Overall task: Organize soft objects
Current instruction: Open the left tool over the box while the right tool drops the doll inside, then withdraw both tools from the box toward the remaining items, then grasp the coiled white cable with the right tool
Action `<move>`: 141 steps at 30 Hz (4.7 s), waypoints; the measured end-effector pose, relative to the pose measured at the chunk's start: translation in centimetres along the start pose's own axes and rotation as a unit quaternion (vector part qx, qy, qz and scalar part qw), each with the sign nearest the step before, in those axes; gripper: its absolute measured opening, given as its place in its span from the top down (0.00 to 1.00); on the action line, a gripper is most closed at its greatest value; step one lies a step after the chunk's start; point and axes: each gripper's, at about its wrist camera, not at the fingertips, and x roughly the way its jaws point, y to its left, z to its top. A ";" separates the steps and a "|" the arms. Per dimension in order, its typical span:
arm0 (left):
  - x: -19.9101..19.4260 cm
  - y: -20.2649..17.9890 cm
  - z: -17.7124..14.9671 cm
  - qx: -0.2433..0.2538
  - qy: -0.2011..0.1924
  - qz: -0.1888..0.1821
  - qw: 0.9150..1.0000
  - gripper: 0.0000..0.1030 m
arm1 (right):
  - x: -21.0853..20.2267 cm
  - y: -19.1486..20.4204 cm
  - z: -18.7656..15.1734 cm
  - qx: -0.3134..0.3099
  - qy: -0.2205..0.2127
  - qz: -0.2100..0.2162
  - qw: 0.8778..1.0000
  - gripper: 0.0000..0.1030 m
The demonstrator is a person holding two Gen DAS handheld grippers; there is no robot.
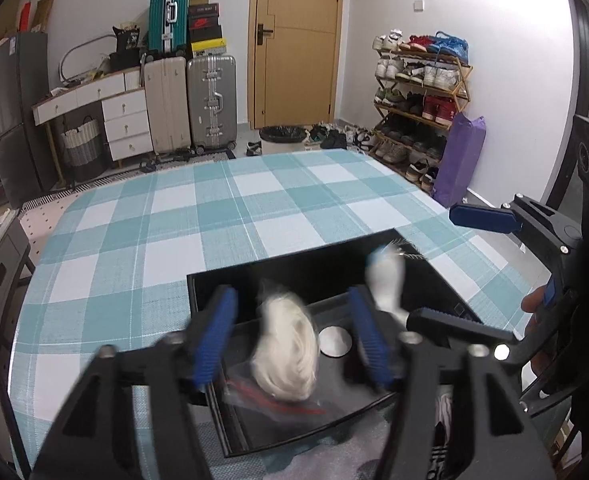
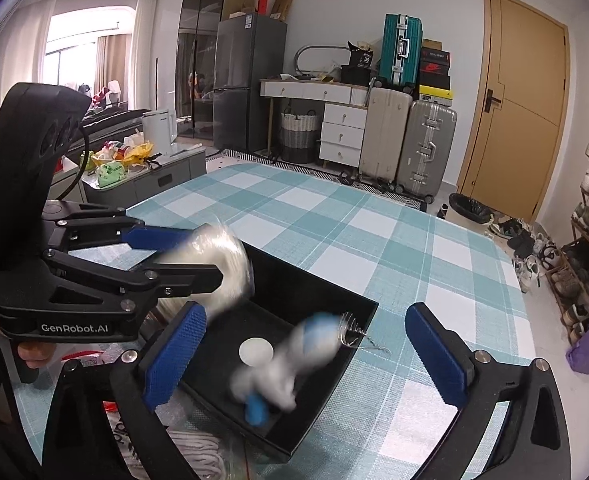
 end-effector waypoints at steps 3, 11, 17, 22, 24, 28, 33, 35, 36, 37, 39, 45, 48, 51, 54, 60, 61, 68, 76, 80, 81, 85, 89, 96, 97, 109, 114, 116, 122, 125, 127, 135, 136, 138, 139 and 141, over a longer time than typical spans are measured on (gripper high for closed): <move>-0.7 -0.3 0.0 0.002 -0.009 0.018 1.000 0.10 | -0.7 0.0 -0.1 0.002 -0.001 -0.007 1.000 0.01; -3.3 0.4 -0.4 -0.025 -0.030 0.028 0.999 0.00 | -4.4 0.5 -0.5 0.021 -0.008 -0.008 1.000 0.01; -4.9 0.7 -1.3 -0.033 -0.031 0.047 0.998 0.00 | -6.6 1.7 -1.2 0.039 -0.010 -0.002 0.999 0.01; -6.0 0.2 -2.7 -0.018 -0.034 0.077 0.996 0.00 | -7.5 2.7 -1.9 0.047 -0.009 -0.002 0.999 0.01; -6.2 0.1 -3.3 -0.016 -0.030 0.081 0.996 0.00 | -7.7 3.0 -2.3 0.050 -0.008 -0.003 0.999 0.01; -6.8 0.1 -4.4 -0.026 -0.031 0.084 0.996 0.00 | -8.1 3.5 -3.0 0.054 -0.005 -0.002 0.999 0.01; -7.5 -0.1 -5.3 -0.038 -0.029 0.071 0.996 0.00 | -8.4 3.8 -3.6 0.061 0.000 -0.003 0.998 0.01; -7.7 -0.4 -5.6 -0.033 -0.028 0.077 0.996 0.00 | -8.6 3.8 -4.0 0.066 0.001 -0.003 0.998 0.01; -7.8 -0.6 -5.7 -0.030 -0.029 0.082 0.996 0.00 | -8.6 3.8 -4.1 0.068 0.002 -0.003 0.998 0.01; -7.9 -0.7 -5.9 -0.029 -0.030 0.085 0.996 0.00 | -8.7 3.9 -4.2 0.070 0.003 -0.003 0.998 0.01; -8.1 -0.7 -6.2 -0.031 -0.027 0.083 0.996 0.00 | -8.9 3.9 -4.5 0.073 0.003 -0.004 0.997 0.01; -8.9 -1.6 -7.3 -0.014 -0.024 0.084 0.996 0.00 | -9.2 4.2 -5.6 0.078 0.011 -0.003 0.997 0.01; -9.2 -2.1 -8.0 -0.001 -0.022 0.079 0.997 0.00 | -9.3 4.5 -6.4 0.077 0.018 -0.001 0.997 0.01; -9.6 -2.5 -8.7 0.013 -0.017 0.066 0.998 0.00 | -9.5 4.6 -7.1 0.079 0.023 -0.002 0.997 0.01; -9.5 -2.7 -9.2 0.014 -0.005 0.058 0.998 0.00 | -9.6 4.6 -7.7 0.082 0.031 -0.001 0.996 0.01; -9.1 -2.8 -9.9 0.007 0.010 0.054 0.998 0.00 | -9.5 4.5 -8.9 0.096 0.039 0.000 0.995 0.01; -9.0 -2.7 -10.0 0.006 0.011 0.055 0.998 0.00 | -9.4 4.6 -9.0 0.097 0.041 0.001 0.994 0.01; -8.7 -2.4 -10.5 0.003 0.021 0.054 0.998 0.00 | -8.9 4.8 -9.8 0.102 0.054 0.005 0.993 0.01; -8.5 -2.1 -11.3 -0.003 0.032 0.046 0.998 0.00 | -8.7 4.9 -10.3 0.106 0.064 0.007 0.992 0.01; -8.5 -1.9 -11.7 -0.010 0.036 0.038 0.999 0.00 | -8.2 4.9 -10.6 0.105 0.074 0.008 0.992 0.01; -8.4 -1.8 -11.7 -0.011 0.037 0.038 0.999 0.00 | -8.1 4.9 -10.7 0.105 0.076 0.007 0.992 0.01; -8.6 -1.4 -11.6 -0.014 0.033 0.047 0.998 0.00 | -7.8 4.8 -11.0 0.108 0.082 0.009 0.991 0.01; -8.3 -0.3 -11.5 -0.028 0.036 0.053 0.998 0.00 | -7.5 4.7 -11.0 0.112 0.086 0.009 0.990 0.01; -7.4 0.1 -11.6 -0.031 0.049 0.051 0.997 0.00 | -6.8 4.7 -10.8 0.109 0.091 0.010 0.990 0.01; -7.2 0.2 -11.7 -0.032 0.052 0.053 0.997 0.00 | -6.7 4.7 -10.7 0.109 0.091 0.011 0.990 0.01; -6.4 1.1 -12.1 -0.043 0.070 0.064 0.995 0.00 | -7.8 6.0 -10.9 0.106 0.091 0.062 0.988 0.01; -7.0 1.1 -12.2 -0.042 0.065 0.066 0.995 0.00 | -8.2 7.9 -10.9 0.085 0.092 0.101 0.987 0.01; -7.0 1.1 -12.2 -0.042 0.064 0.066 0.995 0.00 | -8.2 8.7 -10.9 0.075 0.092 0.112 0.987 0.02; -7.2 1.0 -12.3 -0.039 0.065 0.066 0.995 0.00 | -7.1 10.6 -11.3 0.051 0.111 0.138 0.983 0.17; -7.0 0.9 -12.3 -0.038 0.067 0.066 0.995 0.00 | -7.0 11.3 -11.5 0.041 0.111 0.147 0.982 0.20; -7.0 0.9 -12.4 -0.040 0.068 0.064 0.995 0.00 | -6.9 11.8 -11.5 0.033 0.112 0.150 0.982 0.25; -6.7 0.7 -12.5 -0.042 0.071 0.062 0.995 0.00 | -5.9 13.6 -11.5 -0.002 0.109 0.139 0.984 0.46; -6.7 0.7 -12.5 -0.043 0.070 0.062 0.995 0.00 | -5.9 13.6 -11.5 -0.002 0.107 0.141 0.984 0.49; -6.6 0.8 -12.5 -0.042 0.071 0.064 0.995 0.00 | -6.0 13.5 -11.6 -0.009 0.104 0.136 0.985 0.53; -6.7 0.7 -12.5 -0.042 0.070 0.065 0.995 0.00 | -6.0 13.5 -11.6 -0.011 0.103 0.137 0.985 0.53; -6.7 0.8 -12.5 -0.044 0.070 0.065 0.994 0.00 | -6.3 13.3 -11.9 -0.013 0.101 0.138 0.985 0.54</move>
